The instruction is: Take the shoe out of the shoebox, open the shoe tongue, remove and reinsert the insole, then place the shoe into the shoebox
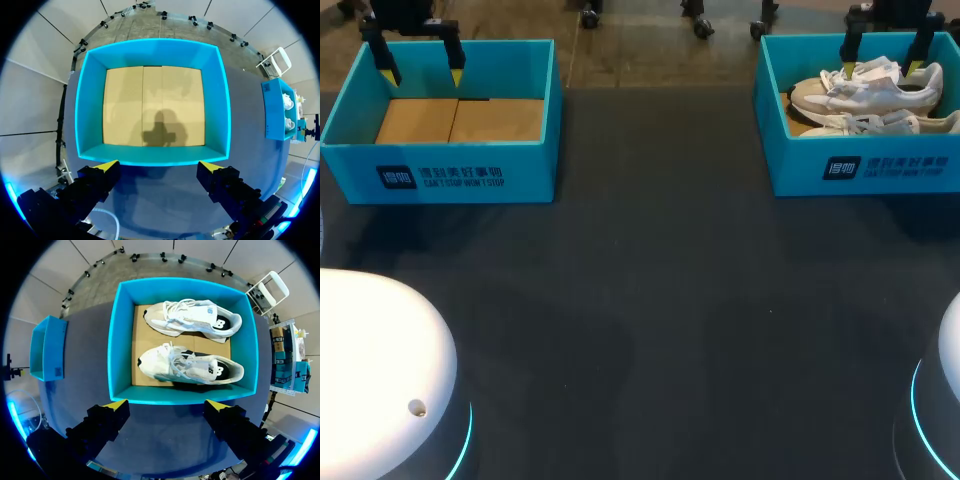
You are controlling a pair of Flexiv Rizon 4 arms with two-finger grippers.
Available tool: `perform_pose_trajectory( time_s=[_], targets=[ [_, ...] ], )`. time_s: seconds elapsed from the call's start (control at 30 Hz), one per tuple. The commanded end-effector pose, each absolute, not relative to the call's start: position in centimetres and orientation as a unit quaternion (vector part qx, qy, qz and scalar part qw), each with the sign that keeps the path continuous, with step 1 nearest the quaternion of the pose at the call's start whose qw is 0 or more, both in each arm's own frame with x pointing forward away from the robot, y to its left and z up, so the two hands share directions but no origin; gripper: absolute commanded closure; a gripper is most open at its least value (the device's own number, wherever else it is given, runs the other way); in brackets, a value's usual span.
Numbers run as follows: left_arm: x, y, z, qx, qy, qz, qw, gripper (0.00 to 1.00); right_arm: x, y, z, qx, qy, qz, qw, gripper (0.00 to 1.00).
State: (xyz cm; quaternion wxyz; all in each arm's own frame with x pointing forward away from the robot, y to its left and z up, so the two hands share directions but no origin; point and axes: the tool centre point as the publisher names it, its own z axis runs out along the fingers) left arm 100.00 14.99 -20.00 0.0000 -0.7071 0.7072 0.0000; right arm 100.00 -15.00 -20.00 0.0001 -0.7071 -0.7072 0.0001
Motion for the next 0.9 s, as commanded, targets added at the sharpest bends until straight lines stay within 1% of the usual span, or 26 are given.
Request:
perform_pose_trajectory(
  time_s=[0.03, 0.5, 0.53, 0.63, 0.9],
  targets=[
    [100.0, 15.0, -20.0, -0.707, 0.707, 0.000, 0.000, 0.00, 100.0, -15.0, -20.0, -0.707, -0.707, 0.000, 0.000, 0.00],
    [100.0, 15.0, -20.0, -0.707, 0.707, 0.000, 0.000, 0.00, 100.0, -15.0, -20.0, -0.707, -0.707, 0.000, 0.000, 0.00],
    [100.0, 15.0, -20.0, -0.707, 0.707, 0.000, 0.000, 0.00, 100.1, -15.2, -20.1, -0.709, -0.705, 0.004, -0.010, 0.00],
    [100.0, 15.0, -20.0, -0.707, 0.707, 0.000, 0.000, 0.00, 100.1, -16.4, -20.6, -0.706, -0.708, 0.002, -0.019, 0.00],
    [100.0, 15.0, -20.0, -0.707, 0.707, 0.000, 0.000, 0.00, 100.2, -23.4, -22.7, -0.723, -0.690, 0.013, -0.038, 0.00]
  ],
)
